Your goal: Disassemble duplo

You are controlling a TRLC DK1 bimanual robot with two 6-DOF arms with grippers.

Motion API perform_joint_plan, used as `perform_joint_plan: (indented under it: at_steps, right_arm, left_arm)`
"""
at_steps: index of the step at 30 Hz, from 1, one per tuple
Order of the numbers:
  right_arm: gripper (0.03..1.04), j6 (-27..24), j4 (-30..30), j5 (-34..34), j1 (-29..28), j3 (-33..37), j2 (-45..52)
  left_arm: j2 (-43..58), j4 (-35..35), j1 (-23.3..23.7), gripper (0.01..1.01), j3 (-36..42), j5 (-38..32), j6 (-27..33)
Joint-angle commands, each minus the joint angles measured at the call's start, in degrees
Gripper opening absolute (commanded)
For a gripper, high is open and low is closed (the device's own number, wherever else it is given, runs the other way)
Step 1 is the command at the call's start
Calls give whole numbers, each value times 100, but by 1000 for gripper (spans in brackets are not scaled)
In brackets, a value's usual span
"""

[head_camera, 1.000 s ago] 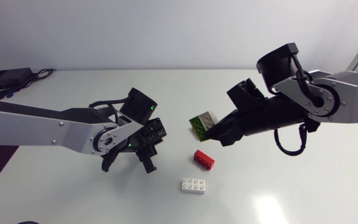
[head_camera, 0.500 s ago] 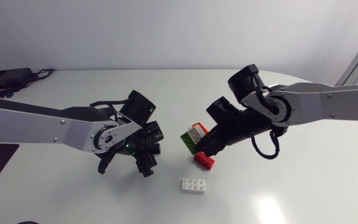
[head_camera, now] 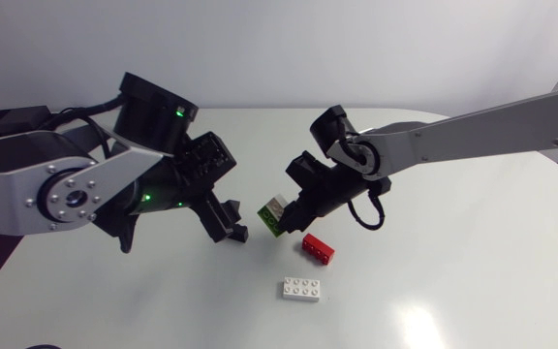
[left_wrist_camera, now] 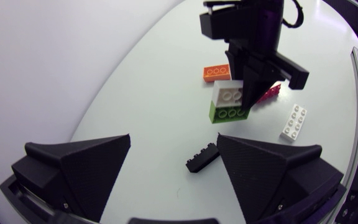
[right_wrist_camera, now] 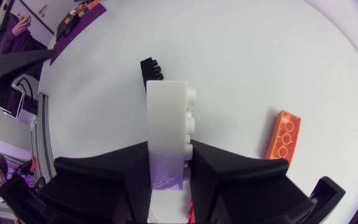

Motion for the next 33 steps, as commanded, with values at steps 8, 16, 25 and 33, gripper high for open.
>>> perform_joint_plan:
  at_steps: [8, 16, 25, 33]
  right_arm:
    - [248, -209, -714, -356, 137, 825, 1038]
    - [446, -358, -899, -303, 137, 904, 1249]
    - [708, -376, -547, 725, 419, 535, 932]
    - [1002, -358, -240, 1745, 480, -37, -245]
  left_arm:
    - [-288, 55, 46, 977, -95, 15, -174]
    - [-375, 151, 37, 977, -174, 15, -209]
    - [-560, 142, -69, 977, -191, -29, -218]
    - [-1131, 151, -25, 977, -341, -82, -209]
